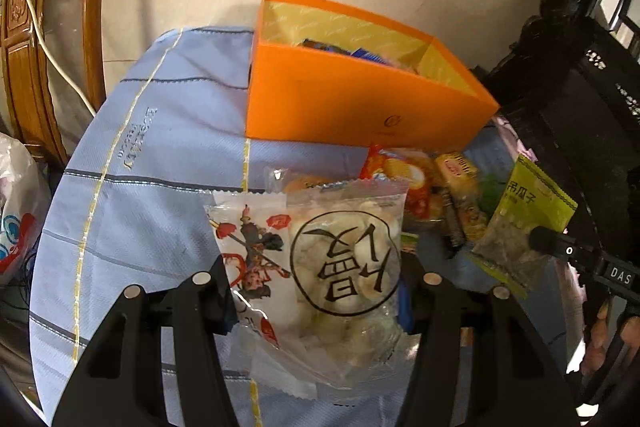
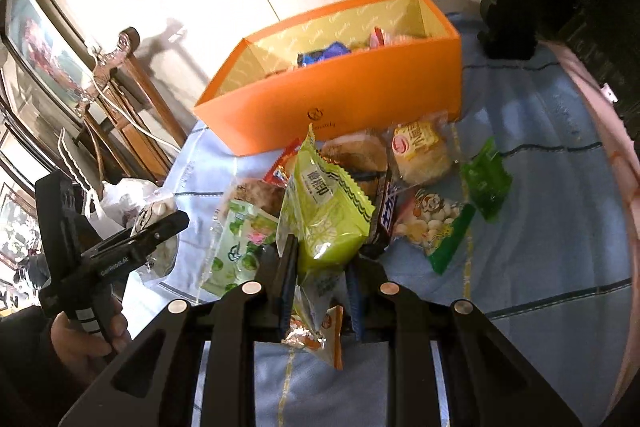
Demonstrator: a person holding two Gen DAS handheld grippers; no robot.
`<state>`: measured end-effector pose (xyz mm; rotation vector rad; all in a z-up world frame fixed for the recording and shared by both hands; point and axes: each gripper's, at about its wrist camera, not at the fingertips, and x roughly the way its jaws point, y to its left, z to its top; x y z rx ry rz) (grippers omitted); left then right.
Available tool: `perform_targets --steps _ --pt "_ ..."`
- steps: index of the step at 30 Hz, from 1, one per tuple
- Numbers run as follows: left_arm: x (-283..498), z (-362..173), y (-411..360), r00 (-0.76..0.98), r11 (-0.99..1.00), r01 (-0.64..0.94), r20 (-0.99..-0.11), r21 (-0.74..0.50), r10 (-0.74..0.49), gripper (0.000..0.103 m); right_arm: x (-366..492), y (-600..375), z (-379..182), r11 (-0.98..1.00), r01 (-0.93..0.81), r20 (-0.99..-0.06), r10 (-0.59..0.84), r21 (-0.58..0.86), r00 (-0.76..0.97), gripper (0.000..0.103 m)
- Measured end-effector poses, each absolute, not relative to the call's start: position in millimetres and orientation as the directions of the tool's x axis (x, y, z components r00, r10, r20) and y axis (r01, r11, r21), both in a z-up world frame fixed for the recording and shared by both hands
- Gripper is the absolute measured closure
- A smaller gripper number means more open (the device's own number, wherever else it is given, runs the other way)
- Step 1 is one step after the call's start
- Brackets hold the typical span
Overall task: Organize snacks
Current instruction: 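Lift both held bags and carry them above the orange box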
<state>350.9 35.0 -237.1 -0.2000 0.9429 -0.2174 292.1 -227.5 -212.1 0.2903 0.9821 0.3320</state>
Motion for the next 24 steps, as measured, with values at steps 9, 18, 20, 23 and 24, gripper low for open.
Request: perform_targets --steps 9,18,20,23,24 --pt "336.6 -207.6 31.7 0.607 0.96 0.128 -0.746 -0.249 -0.274 0.048 275.5 -236.1 -172.8 0.916 -0.166 -0.716 0.389 0.364 0.58 0.081" --pt "337.0 -170.5 26.4 0.653 0.958 0.158 -0.702 -0.24 -0.284 0.048 271.6 -248.0 -117.7 0.926 -0.194 -0.647 0.367 0.325 0.668 0.081" --pt "340.6 -155.5 22.5 0.667 0.955 0.173 -0.685 -0.239 -0.292 0.048 272.7 -250.4 -103.7 0.926 -0.201 -0.627 0.365 0.318 0.688 0.081" --pt "347.3 -126.3 13.4 0.693 0.949 0.208 -0.649 -0.235 -0.313 0.048 276.1 -254.6 -82.1 0.929 -0.208 -0.599 0.358 0.306 0.717 0.081" --pt "350.9 -114.2 10.0 0.703 0.947 0.219 -0.635 -0.237 -0.322 0.048 278.3 -256.8 -73.6 0.931 -0.209 -0.588 0.353 0.3 0.728 0.081"
